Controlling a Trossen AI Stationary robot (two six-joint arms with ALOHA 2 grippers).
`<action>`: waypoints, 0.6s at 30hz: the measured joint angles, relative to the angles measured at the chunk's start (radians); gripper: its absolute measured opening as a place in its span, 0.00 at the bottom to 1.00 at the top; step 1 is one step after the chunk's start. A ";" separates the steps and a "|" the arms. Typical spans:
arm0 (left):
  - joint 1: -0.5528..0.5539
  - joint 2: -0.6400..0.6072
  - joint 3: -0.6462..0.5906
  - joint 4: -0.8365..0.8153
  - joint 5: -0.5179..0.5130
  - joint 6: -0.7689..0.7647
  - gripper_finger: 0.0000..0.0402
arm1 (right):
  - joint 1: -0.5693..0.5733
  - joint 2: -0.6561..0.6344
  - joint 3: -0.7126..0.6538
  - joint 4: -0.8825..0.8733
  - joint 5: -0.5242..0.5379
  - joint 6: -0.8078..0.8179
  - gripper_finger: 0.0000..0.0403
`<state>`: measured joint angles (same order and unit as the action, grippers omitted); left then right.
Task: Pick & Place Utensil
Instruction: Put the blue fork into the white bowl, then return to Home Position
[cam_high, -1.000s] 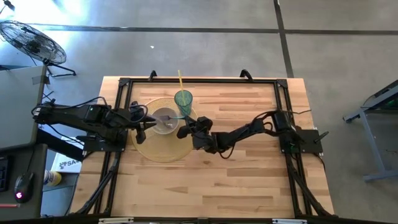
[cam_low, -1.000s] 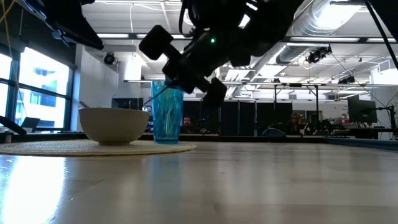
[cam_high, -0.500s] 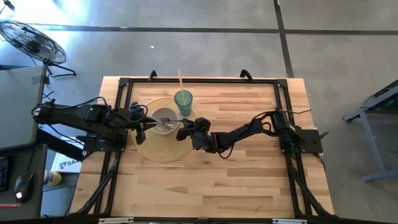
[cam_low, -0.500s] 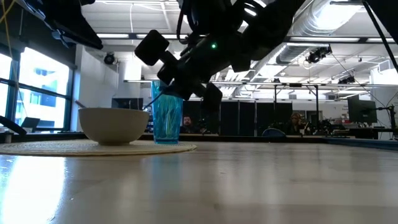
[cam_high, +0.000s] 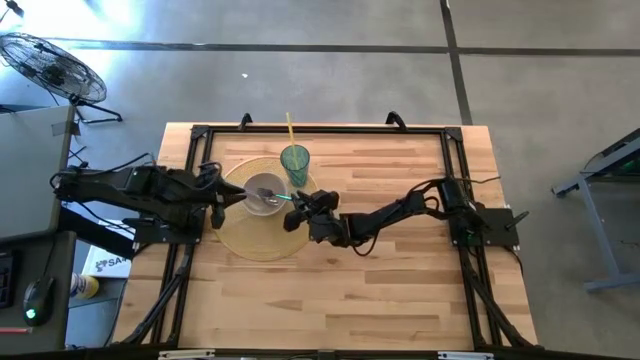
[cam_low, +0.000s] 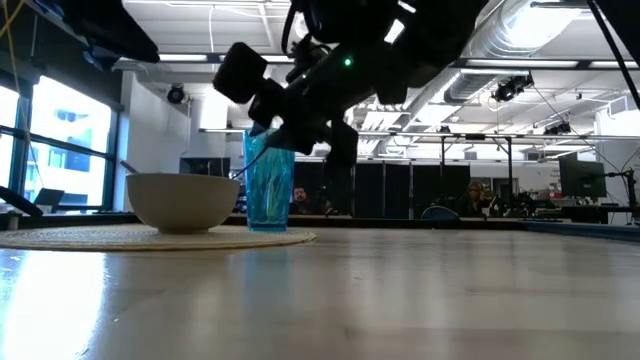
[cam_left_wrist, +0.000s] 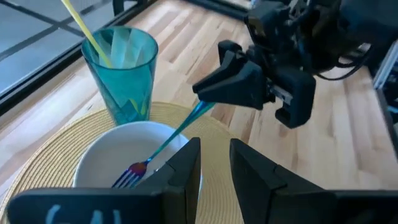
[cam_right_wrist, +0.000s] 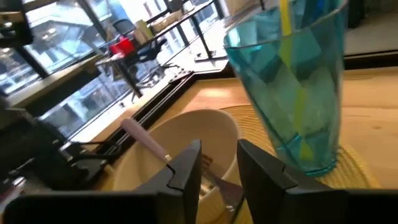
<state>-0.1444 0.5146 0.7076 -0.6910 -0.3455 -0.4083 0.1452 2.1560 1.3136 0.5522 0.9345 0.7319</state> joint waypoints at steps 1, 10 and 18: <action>0.000 -0.010 0.000 0.000 0.003 -0.003 0.21 | 0.000 -0.008 0.000 -0.011 -0.011 0.000 0.25; 0.000 -0.067 0.000 -0.008 0.026 -0.041 0.21 | 0.013 -0.141 -0.001 -0.328 -0.075 -0.060 0.31; 0.000 -0.075 -0.015 0.039 0.049 -0.047 0.21 | 0.071 -0.327 -0.058 -0.542 -0.140 -0.234 0.23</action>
<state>-0.1444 0.4400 0.6926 -0.6523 -0.2967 -0.4556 0.2163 1.8290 1.2553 0.0103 0.7948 0.4982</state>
